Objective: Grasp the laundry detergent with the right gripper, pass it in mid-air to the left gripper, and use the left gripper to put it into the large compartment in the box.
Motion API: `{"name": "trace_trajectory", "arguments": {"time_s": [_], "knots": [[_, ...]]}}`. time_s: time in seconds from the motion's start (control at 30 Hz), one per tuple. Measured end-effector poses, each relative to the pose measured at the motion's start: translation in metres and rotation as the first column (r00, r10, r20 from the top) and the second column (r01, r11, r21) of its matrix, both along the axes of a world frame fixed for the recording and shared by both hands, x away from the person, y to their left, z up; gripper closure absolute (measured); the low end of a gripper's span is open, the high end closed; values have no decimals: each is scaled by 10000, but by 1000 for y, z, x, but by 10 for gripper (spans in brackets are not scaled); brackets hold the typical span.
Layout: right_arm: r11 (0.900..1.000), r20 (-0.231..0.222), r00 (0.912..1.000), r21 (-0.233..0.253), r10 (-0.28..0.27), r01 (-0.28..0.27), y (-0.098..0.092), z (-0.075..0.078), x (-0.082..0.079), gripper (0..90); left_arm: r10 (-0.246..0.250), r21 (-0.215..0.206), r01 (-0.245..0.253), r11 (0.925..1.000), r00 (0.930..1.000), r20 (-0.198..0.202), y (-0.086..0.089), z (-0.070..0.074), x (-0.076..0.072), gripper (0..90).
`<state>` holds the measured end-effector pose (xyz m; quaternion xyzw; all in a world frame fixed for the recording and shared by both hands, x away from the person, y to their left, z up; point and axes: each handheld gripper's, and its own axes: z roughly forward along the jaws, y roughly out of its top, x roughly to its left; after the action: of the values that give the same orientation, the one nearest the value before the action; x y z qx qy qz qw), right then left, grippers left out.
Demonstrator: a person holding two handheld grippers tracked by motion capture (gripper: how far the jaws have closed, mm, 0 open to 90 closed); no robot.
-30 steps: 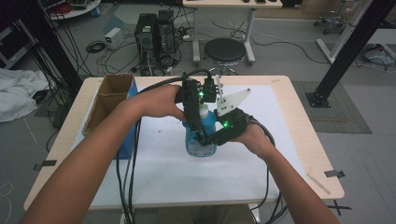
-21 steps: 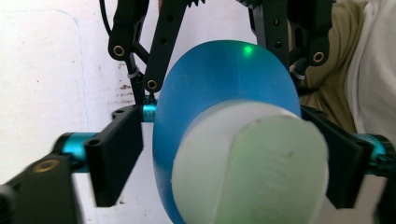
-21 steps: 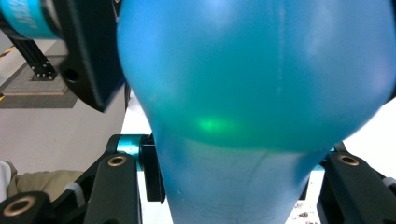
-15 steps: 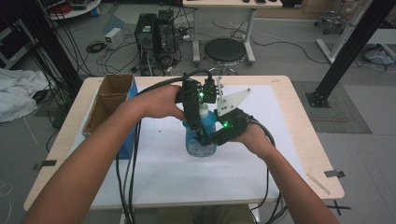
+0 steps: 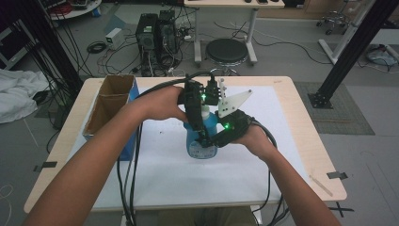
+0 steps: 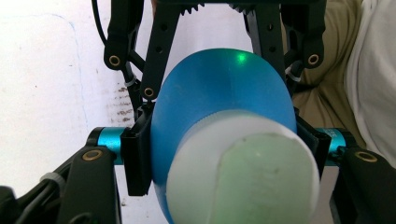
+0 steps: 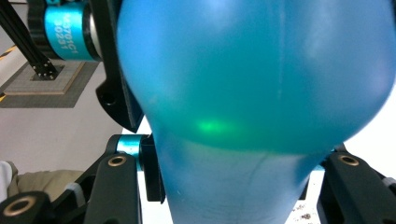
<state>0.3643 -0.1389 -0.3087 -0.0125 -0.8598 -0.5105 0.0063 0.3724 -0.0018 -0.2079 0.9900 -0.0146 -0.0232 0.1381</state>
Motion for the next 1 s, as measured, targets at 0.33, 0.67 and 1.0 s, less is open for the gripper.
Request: {"name": "trace_trajectory", "arguments": {"time_s": [0.33, 0.67, 1.0], "knots": [[10000, 133, 9999, -89, 27, -26, 0, -1, -1, 452, -216, 75, 214, 9997, 9996, 178, -1, -1, -3, 381], [9999, 44, 9999, -48, 144, -144, -3, 3, -2, 315, -230, 51, 229, 9997, 9994, 267, 0, 0, -5, 382], [9958, 108, 9979, -657, -634, 639, -46, 6, -2, 113, 206, -124, -201, 9997, 9989, 425, 15, 9, -4, 381]]}}
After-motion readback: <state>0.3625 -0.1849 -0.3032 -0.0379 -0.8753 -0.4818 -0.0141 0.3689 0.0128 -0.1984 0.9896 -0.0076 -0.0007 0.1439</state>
